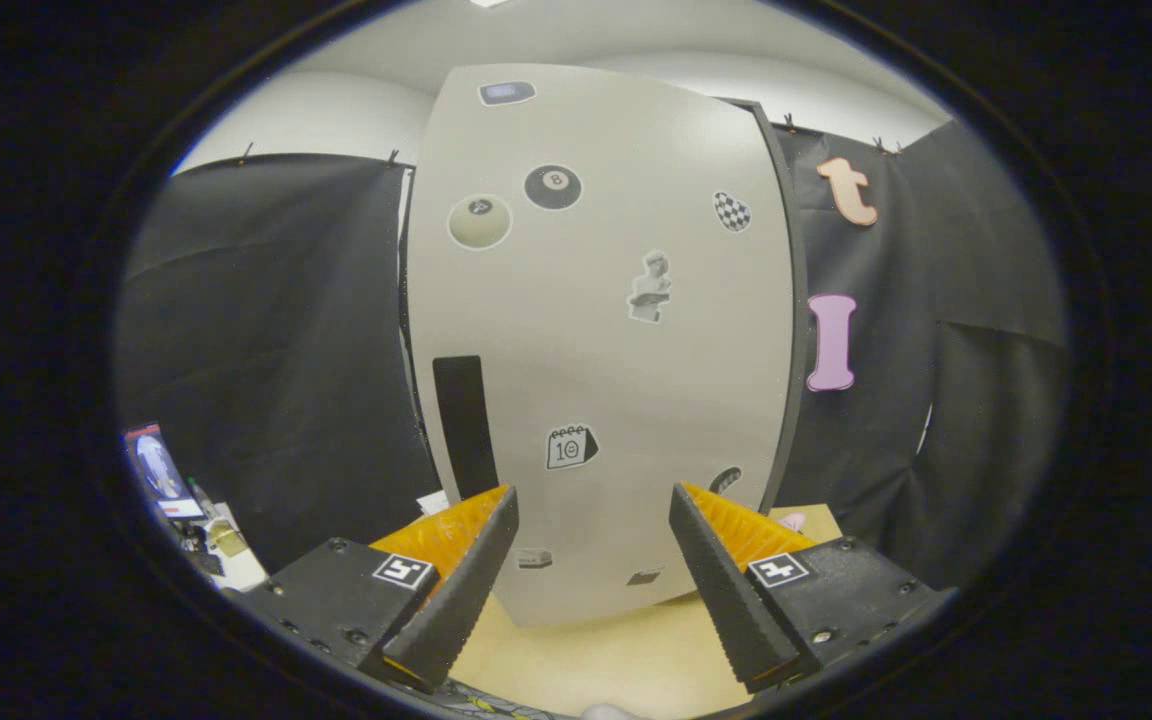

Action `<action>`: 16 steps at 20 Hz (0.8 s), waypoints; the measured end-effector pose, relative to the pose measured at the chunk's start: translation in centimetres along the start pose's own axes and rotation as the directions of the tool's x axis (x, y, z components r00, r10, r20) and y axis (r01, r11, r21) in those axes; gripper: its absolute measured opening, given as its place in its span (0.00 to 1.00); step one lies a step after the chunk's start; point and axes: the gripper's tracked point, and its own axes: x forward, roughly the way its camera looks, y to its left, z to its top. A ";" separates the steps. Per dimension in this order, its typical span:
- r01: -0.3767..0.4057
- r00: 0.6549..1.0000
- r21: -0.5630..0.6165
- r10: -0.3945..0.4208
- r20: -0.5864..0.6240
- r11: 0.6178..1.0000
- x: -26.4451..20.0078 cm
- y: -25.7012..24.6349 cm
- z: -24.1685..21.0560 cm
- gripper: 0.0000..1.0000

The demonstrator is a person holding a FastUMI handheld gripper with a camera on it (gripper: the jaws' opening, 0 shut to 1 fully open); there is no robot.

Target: Open the shoe cabinet door, grab the shoes and put them into the shoe cabinet, then close the shoe cabinet door.

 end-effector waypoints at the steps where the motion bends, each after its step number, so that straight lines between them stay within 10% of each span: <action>1: 0.008 1.000 0.002 -0.008 0.005 1.000 0.0 0.0 0.2 0.99; 16: 0.150 0.986 0.026 -0.151 0.069 0.988 -5.5 -0.6 5.2 0.99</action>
